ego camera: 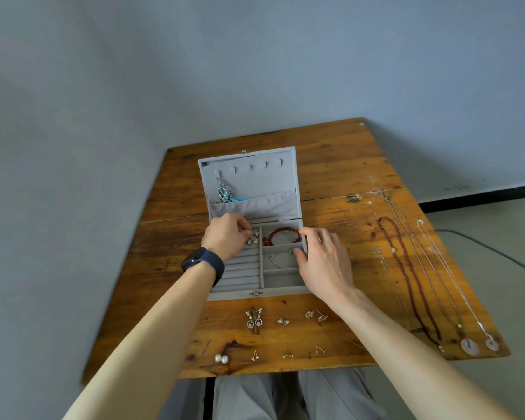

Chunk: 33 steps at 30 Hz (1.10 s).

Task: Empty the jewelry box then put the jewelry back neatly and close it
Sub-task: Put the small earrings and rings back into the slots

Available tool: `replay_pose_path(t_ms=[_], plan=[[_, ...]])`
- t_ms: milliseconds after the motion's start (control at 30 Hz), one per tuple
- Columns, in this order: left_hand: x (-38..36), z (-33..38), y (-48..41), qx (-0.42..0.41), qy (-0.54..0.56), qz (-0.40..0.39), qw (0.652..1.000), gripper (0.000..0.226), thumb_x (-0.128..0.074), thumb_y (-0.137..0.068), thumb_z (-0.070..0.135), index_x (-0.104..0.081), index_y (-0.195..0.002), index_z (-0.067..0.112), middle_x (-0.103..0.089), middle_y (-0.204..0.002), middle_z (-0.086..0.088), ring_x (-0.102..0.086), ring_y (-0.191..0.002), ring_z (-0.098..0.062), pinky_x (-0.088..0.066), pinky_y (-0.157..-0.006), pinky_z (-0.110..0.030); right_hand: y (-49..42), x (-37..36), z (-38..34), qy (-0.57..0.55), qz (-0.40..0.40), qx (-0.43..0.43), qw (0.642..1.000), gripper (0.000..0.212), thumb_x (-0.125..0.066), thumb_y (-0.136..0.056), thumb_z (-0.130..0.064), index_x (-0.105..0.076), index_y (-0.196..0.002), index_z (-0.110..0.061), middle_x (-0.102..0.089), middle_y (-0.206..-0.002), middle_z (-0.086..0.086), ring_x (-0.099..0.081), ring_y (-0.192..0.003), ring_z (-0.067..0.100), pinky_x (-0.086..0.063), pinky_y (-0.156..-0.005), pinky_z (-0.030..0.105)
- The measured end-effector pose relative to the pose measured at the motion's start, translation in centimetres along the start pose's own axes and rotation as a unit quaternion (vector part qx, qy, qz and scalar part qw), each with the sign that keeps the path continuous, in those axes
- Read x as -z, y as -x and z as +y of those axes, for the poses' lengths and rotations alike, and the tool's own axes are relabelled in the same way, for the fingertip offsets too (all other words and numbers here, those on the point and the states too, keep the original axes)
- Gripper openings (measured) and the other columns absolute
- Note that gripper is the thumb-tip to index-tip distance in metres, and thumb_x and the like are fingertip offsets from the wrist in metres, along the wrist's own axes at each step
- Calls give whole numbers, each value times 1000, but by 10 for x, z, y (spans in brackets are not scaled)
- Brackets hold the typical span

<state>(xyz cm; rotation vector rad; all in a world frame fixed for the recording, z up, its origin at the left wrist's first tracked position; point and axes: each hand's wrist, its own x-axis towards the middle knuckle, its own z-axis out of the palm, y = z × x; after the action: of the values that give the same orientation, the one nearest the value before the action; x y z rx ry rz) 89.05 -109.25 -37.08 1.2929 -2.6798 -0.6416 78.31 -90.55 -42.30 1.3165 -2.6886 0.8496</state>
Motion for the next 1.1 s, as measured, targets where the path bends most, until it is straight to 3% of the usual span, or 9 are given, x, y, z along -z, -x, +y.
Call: replay_pose_path(t_ms=[100,333,567,733,833,900,1000,1100], plan=[[-2,-1,-1,10,0,5,1000,6,-68,-91,25,-68,-86,29,-70,-86,3,-65,-82,-17,-56,-71,-31,0,0,0,1,-3,2,1000,39,-65,-93,-31,-55,-128,-17,-63,-123,7,-59,-109,23,-48,-86,33],[-3,-3,2,6,20,13,1000,8,-66,-92,24,-69,-86,29,-71,-84,5,-66,-81,-15,-59,-74,-34,1,-1,1,-8,-6,4,1000,44,-60,-96,-32,-54,-136,-15,-62,-129,6,-59,-113,24,-49,-91,35],[7,-4,14,-40,4,4,999,21,-56,-99,19,-72,-114,19,-72,-108,-2,-67,-98,-19,-55,-82,-29,3,2,0,-22,-9,-3,1000,44,-53,-100,-35,-54,-140,-16,-61,-134,3,-57,-118,23,-50,-93,35],[21,-11,51,-49,46,45,997,23,-55,-98,22,-71,-113,27,-72,-110,3,-66,-98,-17,-59,-83,-36,2,12,0,-28,-34,1,999,42,-50,-101,-35,-54,-139,-19,-60,-137,0,-55,-123,24,-47,-99,35],[21,-20,88,-61,43,77,994,23,-55,-98,29,-68,-117,32,-69,-111,8,-63,-101,-13,-59,-80,-38,14,19,0,-52,-33,25,998,39,-56,-99,-29,-58,-136,-20,-57,-140,-3,-51,-128,20,-39,-105,30],[17,-27,115,-73,33,102,992,25,-56,-98,31,-66,-120,34,-66,-113,10,-60,-106,-10,-58,-80,-37,28,23,-5,-63,-21,57,996,36,-60,-96,-27,-63,-131,-21,-61,-135,-5,-52,-123,16,-39,-102,26],[9,-36,151,-72,45,128,988,24,-58,-97,32,-65,-120,34,-63,-114,12,-57,-108,-5,-57,-81,-29,53,25,-17,-75,-7,99,992,29,-65,-92,-26,-70,-120,-22,-67,-119,-8,-52,-106,9,-46,-85,22],[-5,-43,174,-62,58,128,988,23,-59,-96,35,-66,-117,33,-64,-113,12,-57,-107,-4,-54,-80,-23,74,21,-31,-78,-30,112,990,23,-66,-91,-30,-72,-113,-27,-67,-109,-12,-51,-101,7,-48,-83,24]])
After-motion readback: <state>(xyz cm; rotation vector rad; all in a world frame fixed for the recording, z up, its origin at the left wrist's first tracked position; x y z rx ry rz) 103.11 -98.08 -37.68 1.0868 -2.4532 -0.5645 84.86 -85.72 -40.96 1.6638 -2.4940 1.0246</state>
